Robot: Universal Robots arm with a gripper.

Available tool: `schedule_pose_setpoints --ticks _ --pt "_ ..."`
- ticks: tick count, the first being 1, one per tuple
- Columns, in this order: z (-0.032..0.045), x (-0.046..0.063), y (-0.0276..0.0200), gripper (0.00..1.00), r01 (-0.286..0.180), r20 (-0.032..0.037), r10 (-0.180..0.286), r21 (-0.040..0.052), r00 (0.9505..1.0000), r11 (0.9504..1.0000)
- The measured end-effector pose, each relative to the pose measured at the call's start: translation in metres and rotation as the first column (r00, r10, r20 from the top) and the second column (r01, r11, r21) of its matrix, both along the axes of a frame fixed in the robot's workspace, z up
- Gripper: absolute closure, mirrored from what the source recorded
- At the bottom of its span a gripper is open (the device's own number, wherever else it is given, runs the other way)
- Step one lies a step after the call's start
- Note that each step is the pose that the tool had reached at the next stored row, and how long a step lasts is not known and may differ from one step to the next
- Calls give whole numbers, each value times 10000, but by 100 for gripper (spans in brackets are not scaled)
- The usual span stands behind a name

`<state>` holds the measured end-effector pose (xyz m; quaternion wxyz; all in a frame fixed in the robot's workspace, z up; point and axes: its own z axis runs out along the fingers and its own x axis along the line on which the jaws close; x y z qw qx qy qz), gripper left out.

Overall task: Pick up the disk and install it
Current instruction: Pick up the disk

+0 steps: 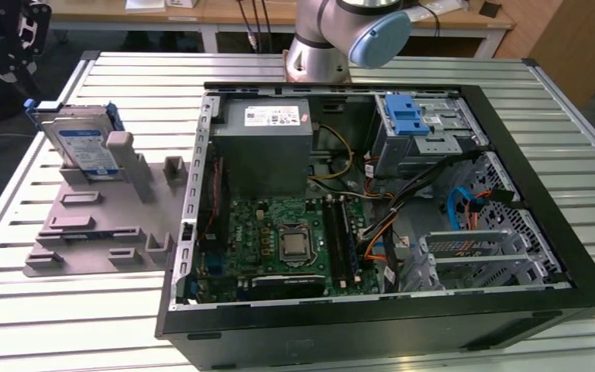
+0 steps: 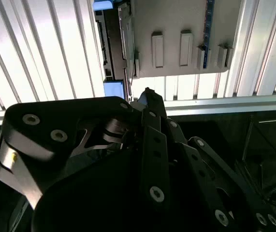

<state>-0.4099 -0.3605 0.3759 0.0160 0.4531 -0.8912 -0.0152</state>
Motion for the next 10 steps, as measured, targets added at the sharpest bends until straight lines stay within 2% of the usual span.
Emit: schedule_pose_setpoints --ticks 1,10 --pt "-1 -1 0 89 -417 2 417 1 9991 9991" --pt "0 -1 0 89 -1068 1 1068 0 9943 9943"
